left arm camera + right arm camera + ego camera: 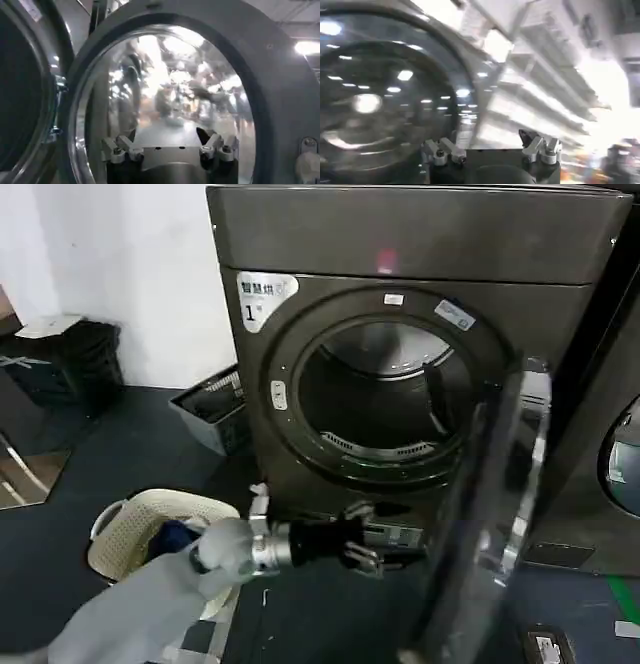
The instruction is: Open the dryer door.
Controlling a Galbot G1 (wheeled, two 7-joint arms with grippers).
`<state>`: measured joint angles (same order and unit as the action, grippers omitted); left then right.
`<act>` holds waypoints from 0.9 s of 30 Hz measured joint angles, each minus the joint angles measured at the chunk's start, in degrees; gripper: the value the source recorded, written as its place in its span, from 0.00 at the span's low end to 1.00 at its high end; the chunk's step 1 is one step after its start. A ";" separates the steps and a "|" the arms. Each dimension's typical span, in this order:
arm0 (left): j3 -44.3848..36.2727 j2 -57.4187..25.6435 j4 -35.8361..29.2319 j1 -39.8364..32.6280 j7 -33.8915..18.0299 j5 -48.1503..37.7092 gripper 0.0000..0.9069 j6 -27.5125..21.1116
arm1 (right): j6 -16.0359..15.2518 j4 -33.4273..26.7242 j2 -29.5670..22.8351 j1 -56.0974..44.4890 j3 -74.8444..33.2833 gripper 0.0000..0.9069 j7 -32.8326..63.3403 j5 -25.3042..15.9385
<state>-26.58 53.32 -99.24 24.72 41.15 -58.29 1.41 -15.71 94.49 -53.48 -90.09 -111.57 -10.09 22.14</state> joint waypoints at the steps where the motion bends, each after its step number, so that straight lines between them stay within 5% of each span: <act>1: -0.95 0.68 0.36 -0.82 -0.27 0.03 1.00 0.06 | -0.26 -0.26 0.34 -0.28 -1.21 1.00 -0.39 0.78; 13: -8.92 9.97 6.46 -7.75 -2.92 2.43 1.00 1.53 | -0.95 0.53 1.44 -3.65 -11.65 1.00 -3.15 5.10; 27: -10.86 23.22 17.43 -10.78 -4.84 7.19 1.00 3.71 | -2.60 1.09 0.64 -4.99 -14.93 1.00 -6.93 5.15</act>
<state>-37.44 76.54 -81.81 13.94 36.31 -51.10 5.12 -18.31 95.58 -52.84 -95.07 -126.50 -17.02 27.29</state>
